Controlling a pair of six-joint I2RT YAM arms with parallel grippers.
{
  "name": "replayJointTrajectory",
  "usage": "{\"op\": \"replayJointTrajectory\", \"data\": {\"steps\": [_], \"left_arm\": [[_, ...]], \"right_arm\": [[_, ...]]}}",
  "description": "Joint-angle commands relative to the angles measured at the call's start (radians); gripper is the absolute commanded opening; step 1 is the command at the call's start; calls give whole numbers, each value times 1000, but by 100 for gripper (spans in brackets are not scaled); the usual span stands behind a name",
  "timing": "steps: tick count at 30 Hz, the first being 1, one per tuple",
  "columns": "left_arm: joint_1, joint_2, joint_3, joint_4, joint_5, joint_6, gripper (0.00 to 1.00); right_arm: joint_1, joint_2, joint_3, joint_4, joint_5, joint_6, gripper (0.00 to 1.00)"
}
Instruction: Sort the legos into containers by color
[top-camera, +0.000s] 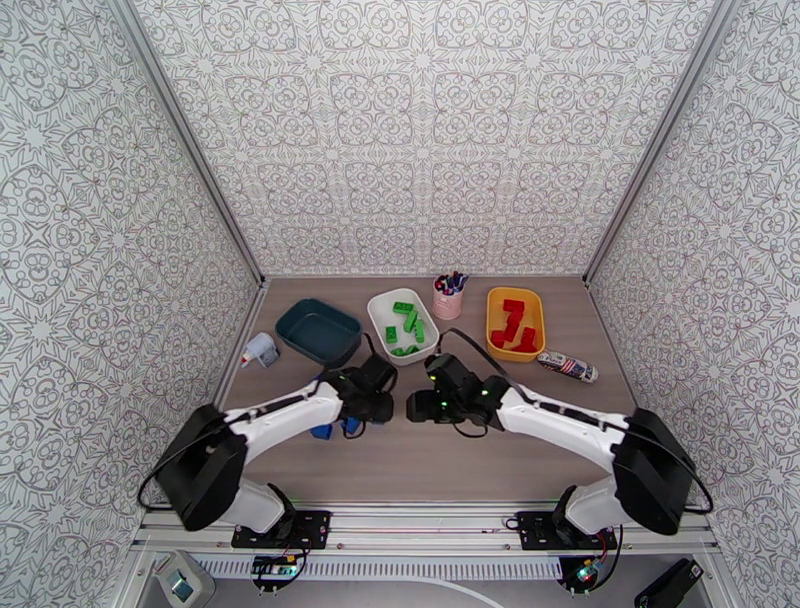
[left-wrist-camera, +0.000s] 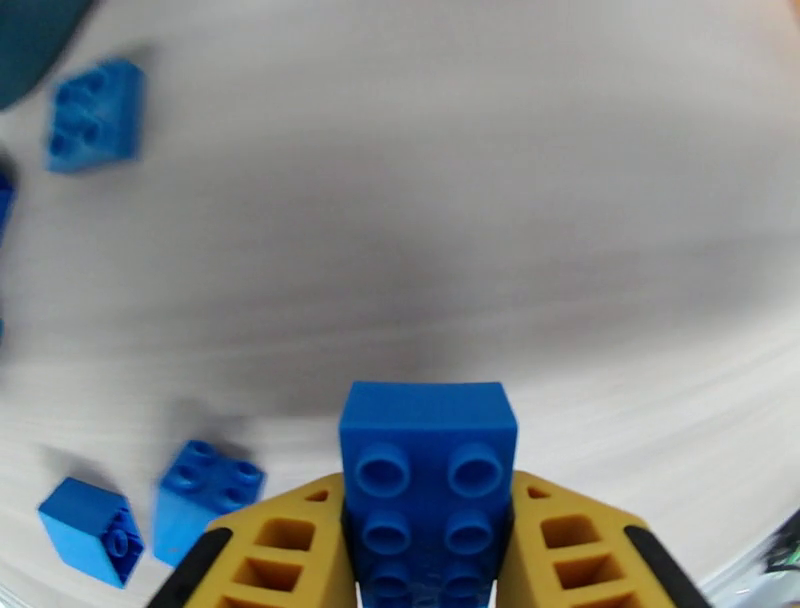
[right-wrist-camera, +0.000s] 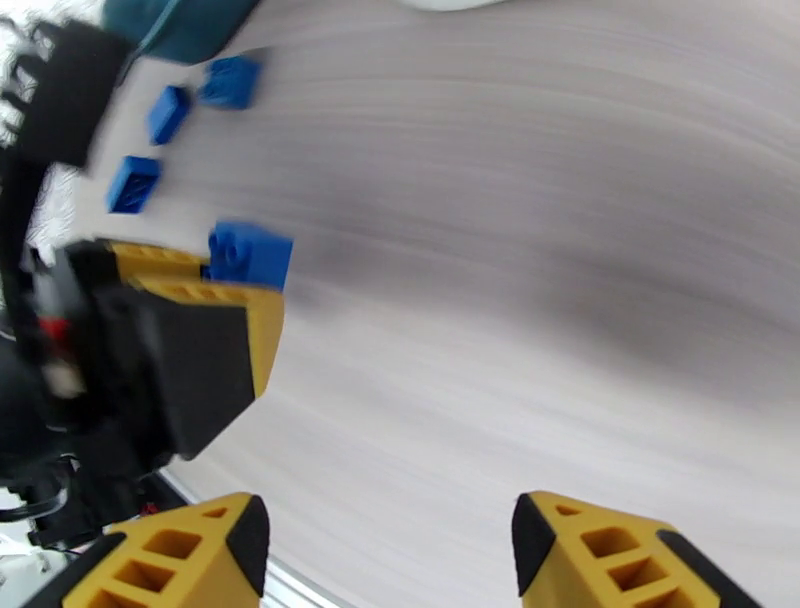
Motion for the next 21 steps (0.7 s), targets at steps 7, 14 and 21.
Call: {"op": "replayJointTrajectory", "data": {"steps": [7,14,21], "left_arm": [[342,-128,-13,73,240,-2,29],[607,-57,124,78,307,55,32],[700,152,341,59,340,86,45]], "right_arm": [[20,122,196,107,-124,25,68],[21,128,235,62,-104,21,68],[14,91,203,25,-64,17,68]]}}
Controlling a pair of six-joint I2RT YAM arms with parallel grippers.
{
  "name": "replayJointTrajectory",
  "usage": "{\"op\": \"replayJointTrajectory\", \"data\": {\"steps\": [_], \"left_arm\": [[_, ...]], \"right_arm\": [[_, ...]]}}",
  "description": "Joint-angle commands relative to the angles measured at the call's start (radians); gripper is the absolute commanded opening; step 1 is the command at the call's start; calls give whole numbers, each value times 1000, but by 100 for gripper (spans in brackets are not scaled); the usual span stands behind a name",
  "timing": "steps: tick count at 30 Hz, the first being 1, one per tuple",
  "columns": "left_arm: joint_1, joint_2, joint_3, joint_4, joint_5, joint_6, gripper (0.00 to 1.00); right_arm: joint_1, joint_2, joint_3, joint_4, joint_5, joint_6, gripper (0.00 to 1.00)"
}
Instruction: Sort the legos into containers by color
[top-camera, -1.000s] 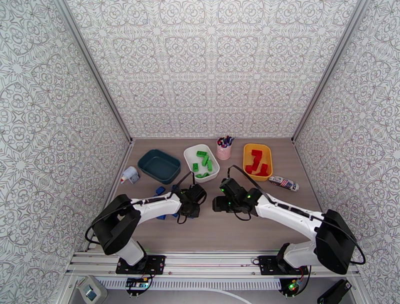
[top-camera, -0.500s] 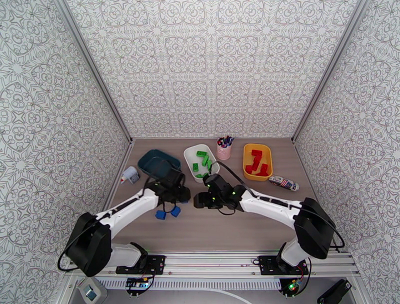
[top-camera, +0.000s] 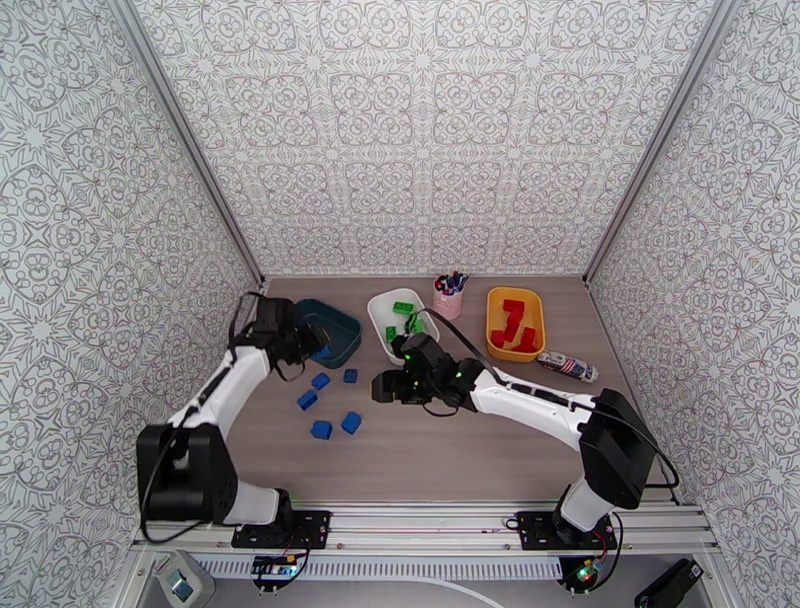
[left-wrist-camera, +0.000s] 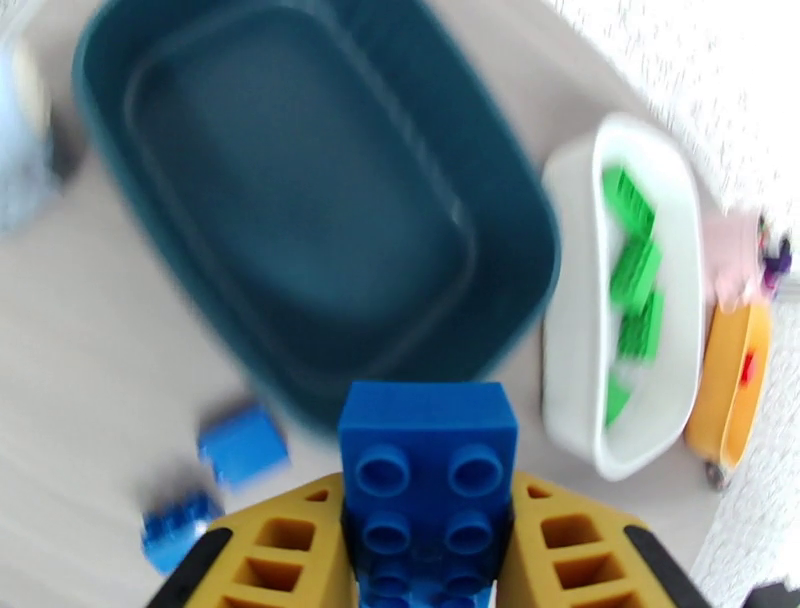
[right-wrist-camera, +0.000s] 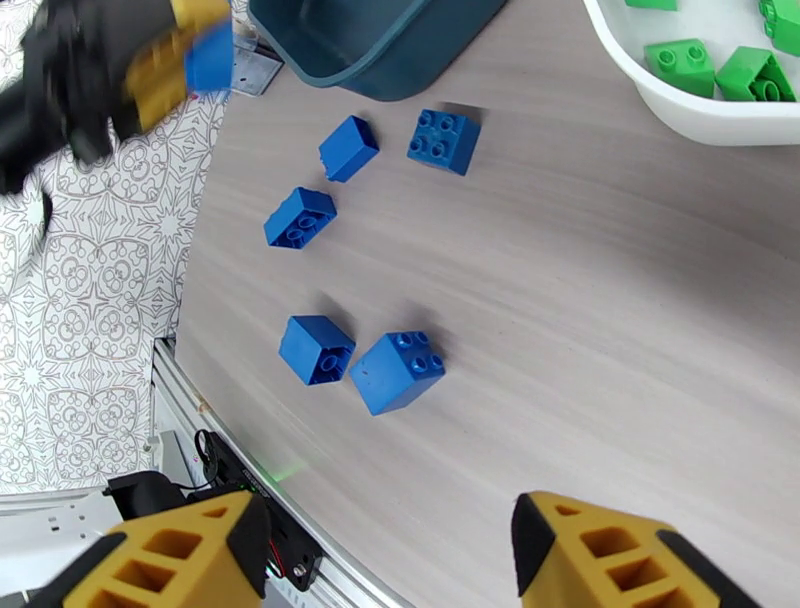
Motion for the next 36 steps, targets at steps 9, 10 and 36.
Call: {"op": "replayJointTrajectory", "data": {"steps": [9,10,36], "left_arm": [[-32,56,108,-45,-48,46,80],[-41,43,99,-53,-67,47,80],[-488,-193,-399,-40,-252,-139,88]], "right_arm": [[-8,-60,-26,-95,81,-25,71],[-7,-58,-26,-99,84,-29,72],[-4,-91,-126,-124,110,-55,77]]}}
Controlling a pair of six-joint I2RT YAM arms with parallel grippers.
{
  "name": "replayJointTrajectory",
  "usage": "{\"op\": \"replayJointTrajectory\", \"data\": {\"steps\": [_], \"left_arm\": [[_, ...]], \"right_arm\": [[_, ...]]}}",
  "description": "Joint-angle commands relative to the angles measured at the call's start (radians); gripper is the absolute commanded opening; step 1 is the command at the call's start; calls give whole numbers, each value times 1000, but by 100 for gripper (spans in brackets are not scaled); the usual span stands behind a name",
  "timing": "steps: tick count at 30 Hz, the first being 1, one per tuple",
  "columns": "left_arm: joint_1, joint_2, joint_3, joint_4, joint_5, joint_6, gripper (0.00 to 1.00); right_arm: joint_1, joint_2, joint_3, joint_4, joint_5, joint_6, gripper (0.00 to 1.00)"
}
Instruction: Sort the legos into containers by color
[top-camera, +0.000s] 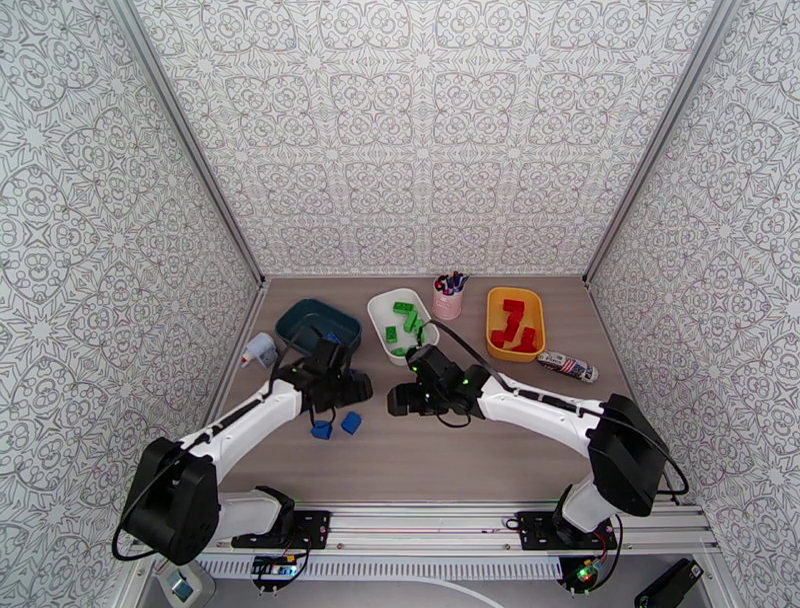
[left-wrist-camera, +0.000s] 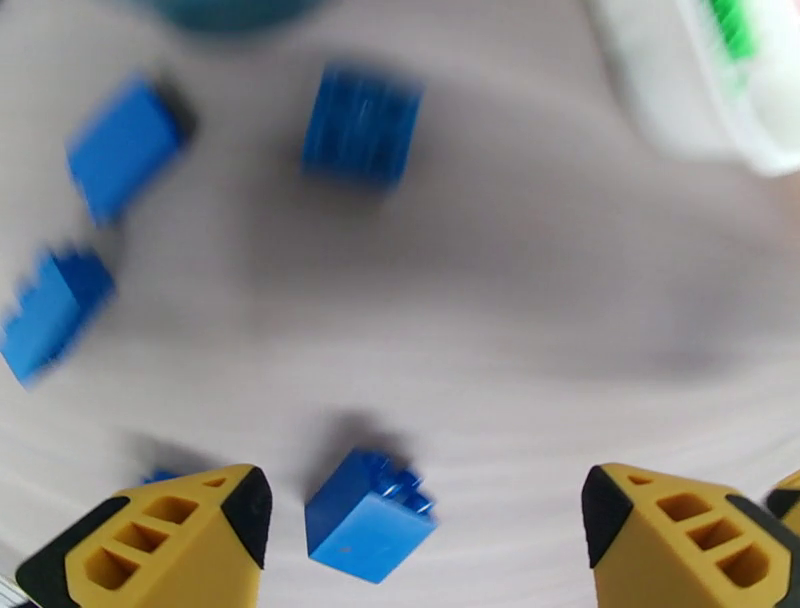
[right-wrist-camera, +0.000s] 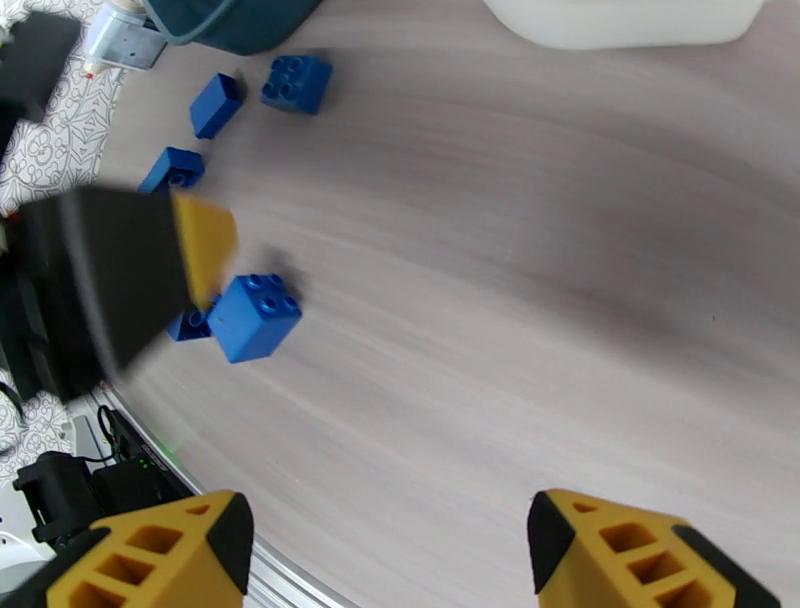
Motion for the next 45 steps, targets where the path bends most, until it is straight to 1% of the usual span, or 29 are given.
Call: {"op": "replayJointTrajectory", "data": {"steps": [1,12,19,21,25,26,31,33,35,38,40,42,45], "left_arm": [[-30,16,-24,65,-31,-49,88],[-96,100,-39,70,-58,-37,88],[-175,123,-37,39,-94,-53,85],[-195,129,-36,34,-104,-59,82],[-221,155,-25,16,-136,-72,70],[-225,163,-20,11,-145,-75,66],[-226,190,5,-19,-172,-87,56],[-226,190,8,-22,-170,-90,54],[-227,185,9,-24,-165,-92,49],[-228,161,6,-25,-154,-97,38],[-223,134,6,-23,-144,-99,32],[-207,100,6,-12,-122,-99,30],[-156,49,5,6,-72,-96,30]], "right_arm": [[-1,-37,-29,0,9,9,77],[29,-42,-113,40,20,44,76],[30,-44,-133,46,24,47,76],[29,-41,-132,47,24,47,76],[30,-35,-129,53,22,47,76],[30,-34,-130,53,22,48,76],[29,-37,-139,56,22,50,76],[29,-40,-144,57,24,52,76],[29,-43,-145,57,25,53,76],[29,-41,-142,63,19,52,76],[29,-37,-136,72,9,50,75],[30,-35,-131,91,-12,48,74],[32,-23,-116,141,-64,52,74]]}}
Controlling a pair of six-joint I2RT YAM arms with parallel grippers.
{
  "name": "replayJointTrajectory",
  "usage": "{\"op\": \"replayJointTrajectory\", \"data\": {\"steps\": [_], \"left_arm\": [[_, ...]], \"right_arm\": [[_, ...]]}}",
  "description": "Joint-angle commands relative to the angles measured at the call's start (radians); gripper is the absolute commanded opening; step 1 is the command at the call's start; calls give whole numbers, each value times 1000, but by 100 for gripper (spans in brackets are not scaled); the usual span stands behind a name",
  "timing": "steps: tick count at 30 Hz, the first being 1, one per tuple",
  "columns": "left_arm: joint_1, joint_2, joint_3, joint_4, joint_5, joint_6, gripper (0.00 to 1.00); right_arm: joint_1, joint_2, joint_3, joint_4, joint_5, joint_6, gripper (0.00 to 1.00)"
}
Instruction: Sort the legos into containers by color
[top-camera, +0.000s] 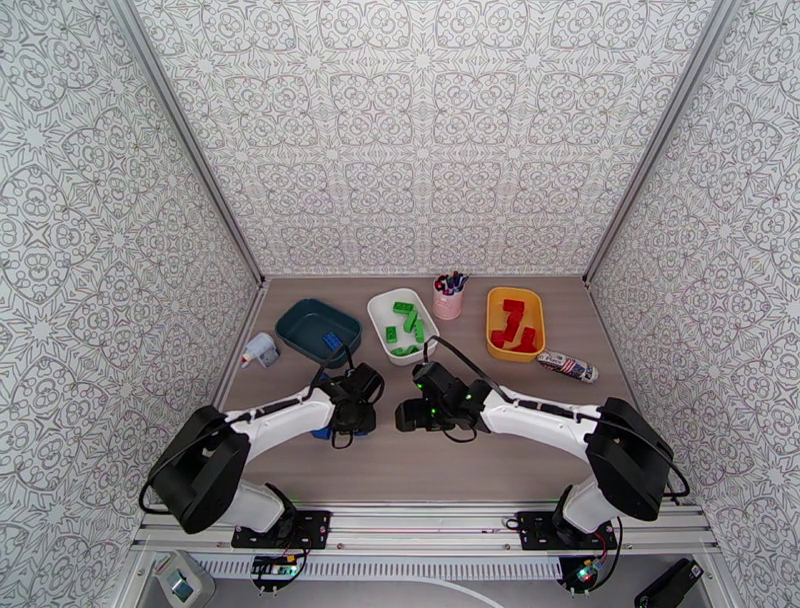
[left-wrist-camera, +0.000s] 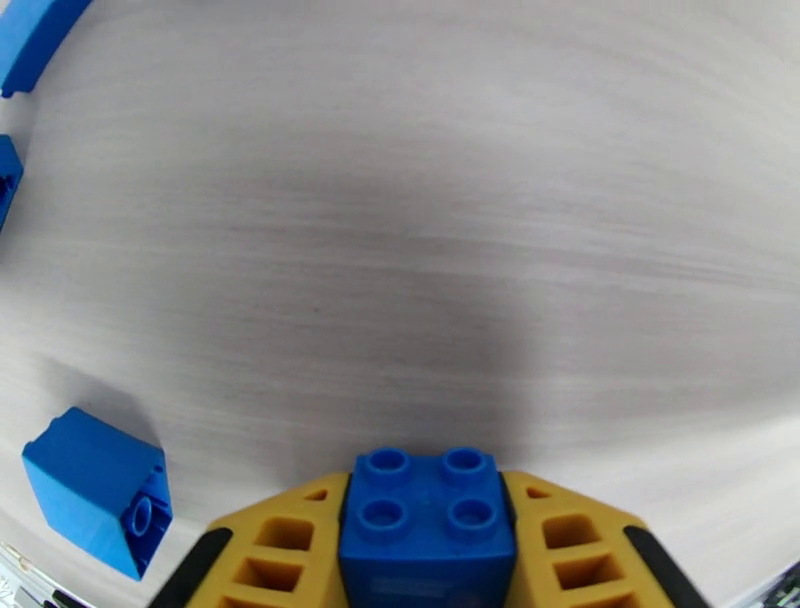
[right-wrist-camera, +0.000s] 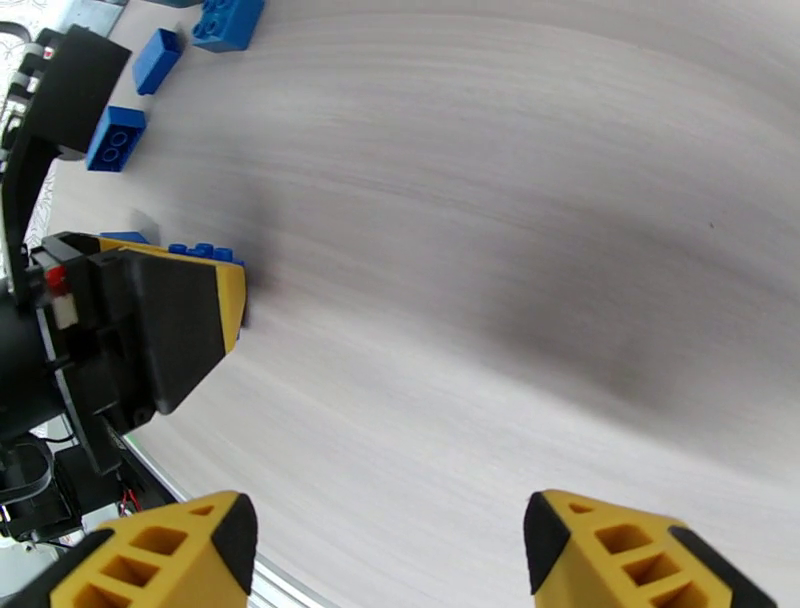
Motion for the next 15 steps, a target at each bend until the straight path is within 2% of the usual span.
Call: {"op": "replayJointTrajectory", "data": {"steps": [1,9,15], "left_arm": [[63,-70,12,18,71,1,30],[288,-151,23,87,229,37,30],[481,-94,146,92,288,108,31]], "right_arm": [[11,8,20,81,-69,16,74],[14,118,160,179,-178,30,77],[7,234,344,156,-220,13,80]]}}
